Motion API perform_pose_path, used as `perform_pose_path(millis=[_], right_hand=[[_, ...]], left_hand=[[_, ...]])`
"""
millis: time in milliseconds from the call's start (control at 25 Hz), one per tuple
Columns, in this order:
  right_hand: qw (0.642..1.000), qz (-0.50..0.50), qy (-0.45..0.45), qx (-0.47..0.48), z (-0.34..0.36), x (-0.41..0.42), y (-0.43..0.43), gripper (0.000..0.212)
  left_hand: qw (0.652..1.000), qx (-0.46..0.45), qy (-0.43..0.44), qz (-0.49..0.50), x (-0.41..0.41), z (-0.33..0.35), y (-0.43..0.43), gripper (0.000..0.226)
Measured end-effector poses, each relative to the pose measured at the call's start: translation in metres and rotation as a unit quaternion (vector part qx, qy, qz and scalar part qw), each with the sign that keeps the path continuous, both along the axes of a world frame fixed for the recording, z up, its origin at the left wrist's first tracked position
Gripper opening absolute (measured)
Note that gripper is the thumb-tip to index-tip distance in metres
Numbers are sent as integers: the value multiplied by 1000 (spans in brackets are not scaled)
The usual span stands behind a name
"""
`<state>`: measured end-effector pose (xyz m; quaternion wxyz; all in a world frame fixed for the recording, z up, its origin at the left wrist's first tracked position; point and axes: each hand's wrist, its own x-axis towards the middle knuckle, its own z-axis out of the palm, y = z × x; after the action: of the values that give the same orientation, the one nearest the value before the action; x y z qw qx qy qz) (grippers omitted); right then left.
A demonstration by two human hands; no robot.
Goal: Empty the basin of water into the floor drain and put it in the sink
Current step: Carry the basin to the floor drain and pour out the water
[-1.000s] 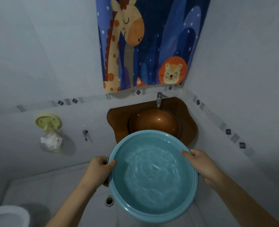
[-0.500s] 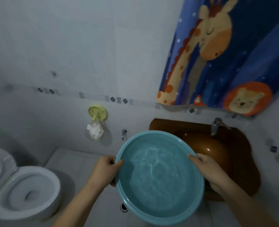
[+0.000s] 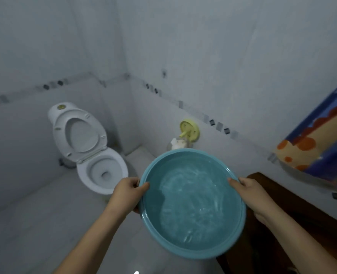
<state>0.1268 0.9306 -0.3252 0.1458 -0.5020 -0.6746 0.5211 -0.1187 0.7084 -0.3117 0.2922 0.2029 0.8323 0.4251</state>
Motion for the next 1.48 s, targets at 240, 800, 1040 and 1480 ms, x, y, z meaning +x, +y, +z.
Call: perform_pose_path(millis=[240,800,1040,1480], right_hand=[[998,57,1,10,-14,-47,11,34],[996,-42,-78,-14,-239,-122,-7,40],[993,-67,-99,3,-420,-142,-3,39],[994,-73,-79,-8,-862,-139,60,30]], left_hand=[[998,-7,20,67,-22,-9,-15,37],[998,-49,8,49,-95,-210,-14,27],[995,-95,7,35,-113,-400,9,37],[993,-93,73,-18,-129,-844,81,33]])
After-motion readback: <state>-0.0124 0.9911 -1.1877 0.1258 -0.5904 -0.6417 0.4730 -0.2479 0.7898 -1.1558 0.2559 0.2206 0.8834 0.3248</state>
